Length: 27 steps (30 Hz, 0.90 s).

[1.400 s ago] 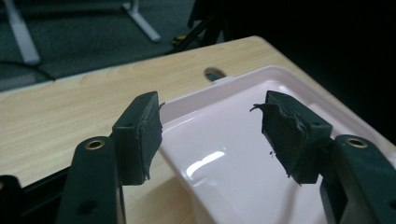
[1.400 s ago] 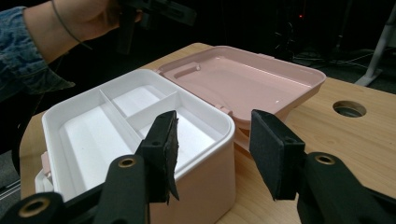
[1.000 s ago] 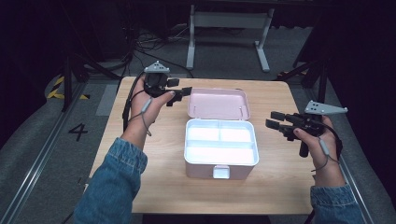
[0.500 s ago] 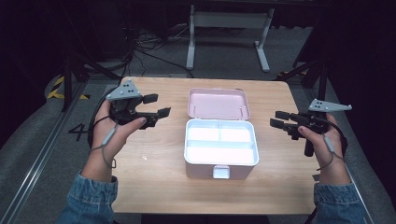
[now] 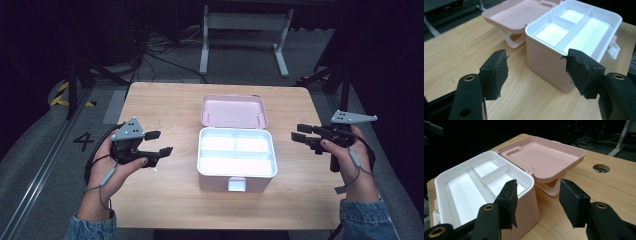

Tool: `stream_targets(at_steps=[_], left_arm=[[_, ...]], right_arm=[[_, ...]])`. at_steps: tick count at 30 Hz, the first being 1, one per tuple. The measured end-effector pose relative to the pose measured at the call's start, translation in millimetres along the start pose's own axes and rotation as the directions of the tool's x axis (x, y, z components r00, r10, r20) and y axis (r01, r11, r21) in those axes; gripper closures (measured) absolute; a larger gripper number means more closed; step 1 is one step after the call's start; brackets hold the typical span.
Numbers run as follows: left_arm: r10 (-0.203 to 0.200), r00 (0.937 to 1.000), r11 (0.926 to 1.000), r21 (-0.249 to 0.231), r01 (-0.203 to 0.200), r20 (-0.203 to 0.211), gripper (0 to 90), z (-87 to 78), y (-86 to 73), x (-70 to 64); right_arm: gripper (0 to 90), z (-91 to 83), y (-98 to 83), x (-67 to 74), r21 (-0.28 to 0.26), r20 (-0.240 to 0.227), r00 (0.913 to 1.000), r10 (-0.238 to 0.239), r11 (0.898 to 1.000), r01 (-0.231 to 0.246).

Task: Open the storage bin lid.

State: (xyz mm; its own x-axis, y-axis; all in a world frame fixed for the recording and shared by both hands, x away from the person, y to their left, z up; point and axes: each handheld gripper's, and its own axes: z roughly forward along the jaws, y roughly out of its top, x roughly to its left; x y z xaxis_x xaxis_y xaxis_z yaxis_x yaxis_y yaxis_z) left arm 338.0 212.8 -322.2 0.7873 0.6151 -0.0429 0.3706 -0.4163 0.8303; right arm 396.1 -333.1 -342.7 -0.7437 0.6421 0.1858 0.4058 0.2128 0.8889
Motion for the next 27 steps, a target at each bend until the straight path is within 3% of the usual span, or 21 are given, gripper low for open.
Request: stream_targets(at_steps=[4, 6, 11, 15, 17, 18, 23, 26, 27], left_arm=[[-0.036, 0.9992, 0.9992, 0.018, 0.036, 0.014, 34.3, 10.3, -14.8, 0.5], [-0.032, 0.9995, 0.998, 0.055, 0.032, -0.004, 34.3, 14.1, -18.1, 1.6], [-0.061, 0.9981, 0.9955, 0.073, 0.061, 0.009, 33.9, 23.1, -25.0, 2.9], [-0.069, 0.9975, 0.991, 0.114, 0.07, -0.013, 33.9, 29.9, -31.4, 4.3], [-0.072, 0.9968, 0.984, 0.161, 0.077, -0.034, 33.8, 37.6, -37.8, 6.5], [-0.072, 0.9968, 0.984, 0.161, 0.077, -0.034, 33.8, 37.6, -37.8, 6.5], [-0.074, 0.9951, 0.9651, 0.247, 0.088, -0.065, 32.9, 48.2, -46.3, 11.7], [-0.095, 0.9913, 0.9493, 0.292, 0.118, -0.092, 32.7, 51.5, -51.0, 14.0], [-0.107, 0.9896, 0.9409, 0.312, 0.132, -0.096, 32.6, 51.7, -52.4, 14.9]], right_arm=[[49.6, -0.3, -3.0, -0.2, 0.017, 0.009, 1.0, 0.001, 1.0, -0.001], [49.5, 1.5, -4.6, 0.0, 0.036, 0.015, 0.9999, -0.001, 0.999, 0.0], [49.2, 7.3, -9.2, 1.0, 0.083, 0.017, 0.9998, -0.009, 0.997, 0.008], [48.9, 8.2, -11.6, 1.1, 0.102, 0.014, 0.9999, -0.007, 0.995, 0.006], [48.5, 8.7, -14.1, 0.2, 0.117, 0.012, 0.9999, -0.007, 0.993, 0.005], [48.5, 8.7, -14.1, 0.2, 0.117, 0.012, 0.9999, -0.007, 0.993, 0.005], [48.0, 11.5, -18.2, -1.1, 0.152, 0.012, 0.9999, -0.003, 0.988, 0.001], [47.2, 13.9, -20.7, -2.2, 0.175, 0.007, 1.0, 0.003, 0.985, -0.004], [47.1, 14.6, -21.4, -2.4, 0.181, 0.005, 1.0, 0.007, 0.983, -0.008]])
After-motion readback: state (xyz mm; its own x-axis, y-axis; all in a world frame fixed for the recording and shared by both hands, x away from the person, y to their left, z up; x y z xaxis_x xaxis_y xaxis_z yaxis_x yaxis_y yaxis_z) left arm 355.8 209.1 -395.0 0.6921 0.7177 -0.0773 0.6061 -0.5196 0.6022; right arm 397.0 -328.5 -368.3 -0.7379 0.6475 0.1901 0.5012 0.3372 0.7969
